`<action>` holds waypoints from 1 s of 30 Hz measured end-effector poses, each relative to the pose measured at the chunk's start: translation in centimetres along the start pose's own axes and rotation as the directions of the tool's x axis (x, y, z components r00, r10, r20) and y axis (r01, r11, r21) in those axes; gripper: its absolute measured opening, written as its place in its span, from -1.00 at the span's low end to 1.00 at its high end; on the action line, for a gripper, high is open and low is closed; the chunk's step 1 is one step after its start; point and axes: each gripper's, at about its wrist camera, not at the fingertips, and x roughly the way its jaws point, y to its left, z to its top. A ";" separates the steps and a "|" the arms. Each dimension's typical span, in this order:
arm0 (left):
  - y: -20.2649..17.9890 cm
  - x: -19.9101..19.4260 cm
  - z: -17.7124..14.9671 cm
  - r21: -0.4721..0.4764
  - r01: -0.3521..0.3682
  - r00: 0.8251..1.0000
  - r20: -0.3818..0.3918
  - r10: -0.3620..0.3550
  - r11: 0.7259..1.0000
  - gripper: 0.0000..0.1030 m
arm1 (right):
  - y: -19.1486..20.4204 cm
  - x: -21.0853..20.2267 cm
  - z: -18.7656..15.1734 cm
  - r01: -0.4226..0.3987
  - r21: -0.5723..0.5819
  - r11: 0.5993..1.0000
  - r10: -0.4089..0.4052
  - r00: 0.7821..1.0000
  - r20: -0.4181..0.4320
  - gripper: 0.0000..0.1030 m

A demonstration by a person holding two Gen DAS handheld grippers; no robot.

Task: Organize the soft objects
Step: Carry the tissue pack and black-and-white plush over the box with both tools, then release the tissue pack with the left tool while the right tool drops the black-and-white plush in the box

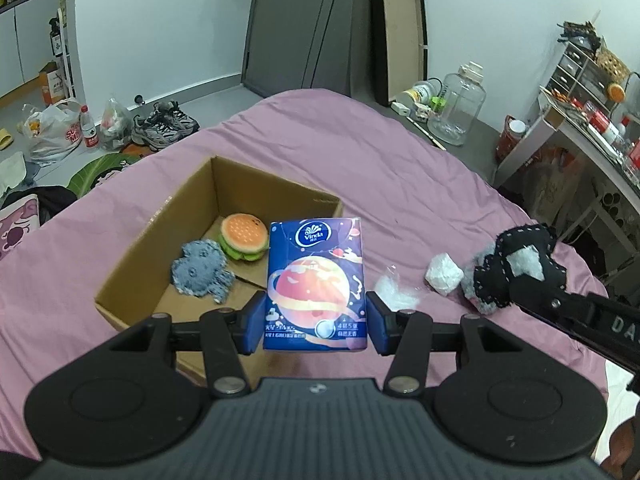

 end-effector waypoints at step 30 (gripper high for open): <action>8.2 7.8 0.7 -0.108 0.082 0.989 -0.111 -0.094 0.991 -0.02 | 7.0 8.0 -0.5 0.015 -0.149 0.989 -0.021 0.999 -0.043 -0.68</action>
